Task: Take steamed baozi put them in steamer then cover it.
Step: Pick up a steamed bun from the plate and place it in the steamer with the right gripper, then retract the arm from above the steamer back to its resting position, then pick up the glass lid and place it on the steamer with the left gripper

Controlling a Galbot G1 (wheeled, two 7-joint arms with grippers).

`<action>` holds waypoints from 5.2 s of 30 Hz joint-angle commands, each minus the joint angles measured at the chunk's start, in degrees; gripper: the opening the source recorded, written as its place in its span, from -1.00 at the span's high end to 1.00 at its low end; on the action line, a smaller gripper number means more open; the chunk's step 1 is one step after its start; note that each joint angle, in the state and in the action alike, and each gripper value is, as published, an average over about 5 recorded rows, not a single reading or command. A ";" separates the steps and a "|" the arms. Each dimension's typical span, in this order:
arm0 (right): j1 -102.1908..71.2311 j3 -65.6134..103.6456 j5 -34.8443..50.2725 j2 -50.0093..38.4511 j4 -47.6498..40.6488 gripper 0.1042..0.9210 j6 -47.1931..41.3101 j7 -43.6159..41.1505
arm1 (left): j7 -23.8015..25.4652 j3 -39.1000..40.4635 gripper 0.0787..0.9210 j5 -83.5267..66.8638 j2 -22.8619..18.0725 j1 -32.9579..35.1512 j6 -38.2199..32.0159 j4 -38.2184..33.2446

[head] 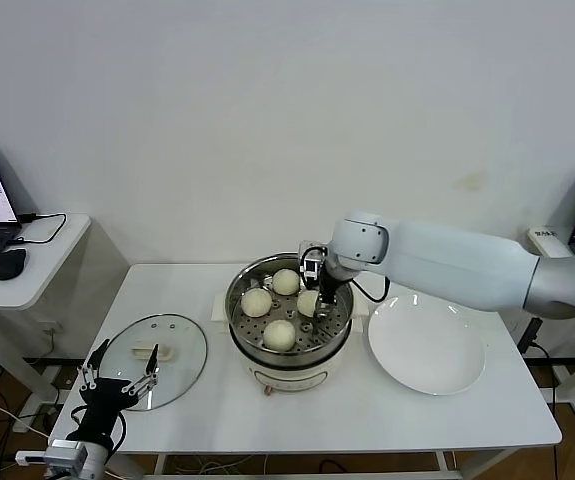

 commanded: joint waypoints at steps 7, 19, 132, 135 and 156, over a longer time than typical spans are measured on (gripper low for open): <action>2.79 5.40 1.02 -10.04 7.99 -0.76 -0.10 -0.95 | 0.02 0.07 -0.77 -0.10 0.23 -0.24 0.08 -0.32; -29.10 34.19 10.28 -33.50 27.28 -0.76 16.18 33.09 | -0.44 0.46 -0.77 -0.20 0.27 -0.75 0.90 -0.58; -117.56 131.92 -25.88 25.07 21.32 -0.76 52.58 24.59 | -9.69 9.87 0.20 79.29 8.28 -35.76 -19.68 54.43; -117.67 131.85 -26.03 25.07 21.42 -0.76 52.63 24.56 | -10.72 9.69 0.43 78.42 8.04 -35.32 -19.99 53.92; -120.71 126.21 -27.10 24.21 26.21 -0.76 53.75 24.95 | 0.63 3.00 0.84 64.11 11.58 -16.26 7.99 10.98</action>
